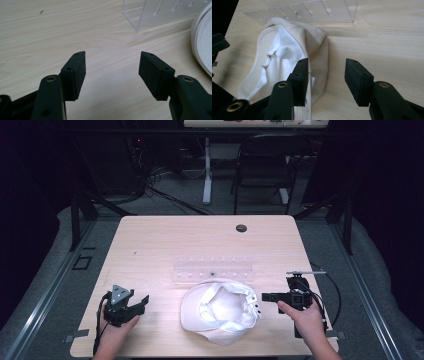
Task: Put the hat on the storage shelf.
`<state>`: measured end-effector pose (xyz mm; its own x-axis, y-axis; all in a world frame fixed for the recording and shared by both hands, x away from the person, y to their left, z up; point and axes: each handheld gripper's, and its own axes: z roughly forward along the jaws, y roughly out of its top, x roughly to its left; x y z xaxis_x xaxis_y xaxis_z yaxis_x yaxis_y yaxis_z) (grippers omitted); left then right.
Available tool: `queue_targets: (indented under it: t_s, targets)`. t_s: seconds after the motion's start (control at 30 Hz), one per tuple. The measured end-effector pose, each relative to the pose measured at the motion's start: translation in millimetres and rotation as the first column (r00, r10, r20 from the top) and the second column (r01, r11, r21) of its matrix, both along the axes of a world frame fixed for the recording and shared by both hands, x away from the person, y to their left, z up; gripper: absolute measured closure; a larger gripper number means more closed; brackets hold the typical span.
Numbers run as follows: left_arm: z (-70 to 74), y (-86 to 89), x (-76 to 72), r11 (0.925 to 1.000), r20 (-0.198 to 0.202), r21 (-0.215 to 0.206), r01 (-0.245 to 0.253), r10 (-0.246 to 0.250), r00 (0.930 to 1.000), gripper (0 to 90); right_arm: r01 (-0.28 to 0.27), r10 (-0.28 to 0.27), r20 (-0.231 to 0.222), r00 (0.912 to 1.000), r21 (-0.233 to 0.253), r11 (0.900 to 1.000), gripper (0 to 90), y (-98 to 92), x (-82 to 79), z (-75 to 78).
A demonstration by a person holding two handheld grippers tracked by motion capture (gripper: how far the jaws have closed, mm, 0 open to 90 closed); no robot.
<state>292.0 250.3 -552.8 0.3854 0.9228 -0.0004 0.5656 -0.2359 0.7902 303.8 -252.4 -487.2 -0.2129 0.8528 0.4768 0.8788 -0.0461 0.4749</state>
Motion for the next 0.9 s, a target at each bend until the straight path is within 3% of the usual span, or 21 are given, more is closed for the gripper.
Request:
queue_targets:
  t_s: [0.27,0.5,0.7,0.77,0.8,0.87,0.9]
  targets:
    - [0.1,1.1,0.8,1.0000,-0.001,0.002,0.000,0.000,1.0000,39.1,-0.055,0.056,-0.053,0.9971,0.020,0.998,50.0,9.8,2.0,2.8]
    - [-0.5,0.0,1.4,1.0000,-0.001,0.002,0.001,-0.001,1.0000,39.1,-0.106,0.110,-0.100,0.9889,0.042,0.993,48.0,21.4,6.6,-3.9]
    - [-0.9,-0.1,1.6,1.0000,-0.001,0.003,-0.002,0.002,1.0000,39.1,-0.131,0.137,-0.134,0.9815,0.052,0.990,47.4,29.4,11.1,-13.2]
    - [-0.9,0.3,1.4,1.0000,-0.002,0.004,-0.001,0.001,1.0000,39.1,-0.107,0.114,-0.135,0.9843,0.056,0.993,47.3,32.4,10.8,-15.4]
    - [-0.8,0.8,1.3,1.0000,-0.004,0.006,0.000,0.000,1.0000,39.1,-0.142,0.148,-0.153,0.9770,0.049,0.989,47.3,33.0,12.4,-18.9]
    - [-0.7,0.9,1.4,1.0000,-0.003,0.005,0.001,-0.001,1.0000,39.1,-0.142,0.150,-0.163,0.9752,0.058,0.988,47.3,35.2,13.1,-21.9]
    - [-0.8,0.8,1.5,1.0000,-0.003,0.005,0.001,-0.001,1.0000,39.1,-0.120,0.129,-0.159,0.9788,0.065,0.991,47.3,37.6,12.6,-23.3]
